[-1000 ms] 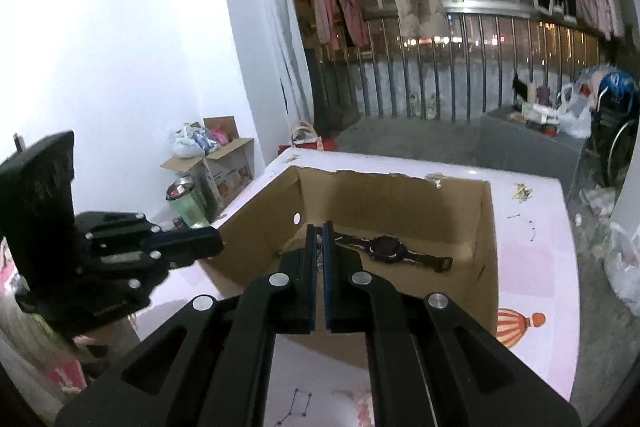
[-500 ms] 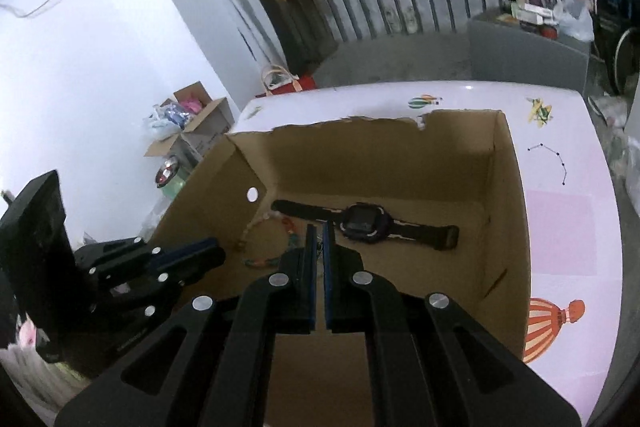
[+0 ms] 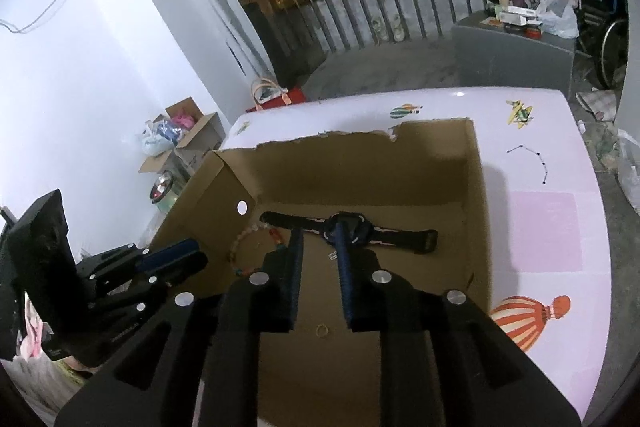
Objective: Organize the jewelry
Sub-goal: 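Open both grippers to drop the silver pieces into the box, then withdraw both grippers toward the pink bead bracelet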
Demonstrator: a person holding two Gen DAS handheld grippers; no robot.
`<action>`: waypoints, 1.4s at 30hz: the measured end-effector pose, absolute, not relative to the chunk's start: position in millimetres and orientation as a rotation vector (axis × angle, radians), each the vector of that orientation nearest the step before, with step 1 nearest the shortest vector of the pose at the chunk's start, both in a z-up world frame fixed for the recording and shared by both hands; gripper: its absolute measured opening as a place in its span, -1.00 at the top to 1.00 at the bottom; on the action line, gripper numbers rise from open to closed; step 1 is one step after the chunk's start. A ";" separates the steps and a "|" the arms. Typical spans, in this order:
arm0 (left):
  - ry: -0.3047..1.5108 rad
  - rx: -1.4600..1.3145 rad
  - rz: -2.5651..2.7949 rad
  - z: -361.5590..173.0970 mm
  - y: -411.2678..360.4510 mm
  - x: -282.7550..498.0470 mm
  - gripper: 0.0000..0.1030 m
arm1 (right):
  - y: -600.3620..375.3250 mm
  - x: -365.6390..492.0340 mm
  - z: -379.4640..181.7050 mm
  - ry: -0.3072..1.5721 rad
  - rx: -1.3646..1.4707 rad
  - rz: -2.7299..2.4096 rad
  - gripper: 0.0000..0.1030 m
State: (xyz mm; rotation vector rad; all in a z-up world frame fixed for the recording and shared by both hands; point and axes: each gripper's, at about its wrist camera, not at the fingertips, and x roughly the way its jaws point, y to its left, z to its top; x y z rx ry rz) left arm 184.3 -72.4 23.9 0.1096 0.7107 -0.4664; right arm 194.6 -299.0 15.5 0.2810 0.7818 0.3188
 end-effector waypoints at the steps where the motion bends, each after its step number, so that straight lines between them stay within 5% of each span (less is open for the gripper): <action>1: 0.706 0.110 -0.467 25.2 -72.1 182.1 0.59 | -301.1 190.4 18.7 0.774 0.284 0.319 0.59; 19: 0.575 0.142 -0.622 41.8 -59.6 70.3 0.46 | -318.0 61.6 34.3 0.650 0.226 0.350 0.49; 42: 0.700 0.284 -0.704 -50.0 -114.3 61.5 0.45 | -277.6 51.1 -76.0 0.928 0.021 0.325 0.49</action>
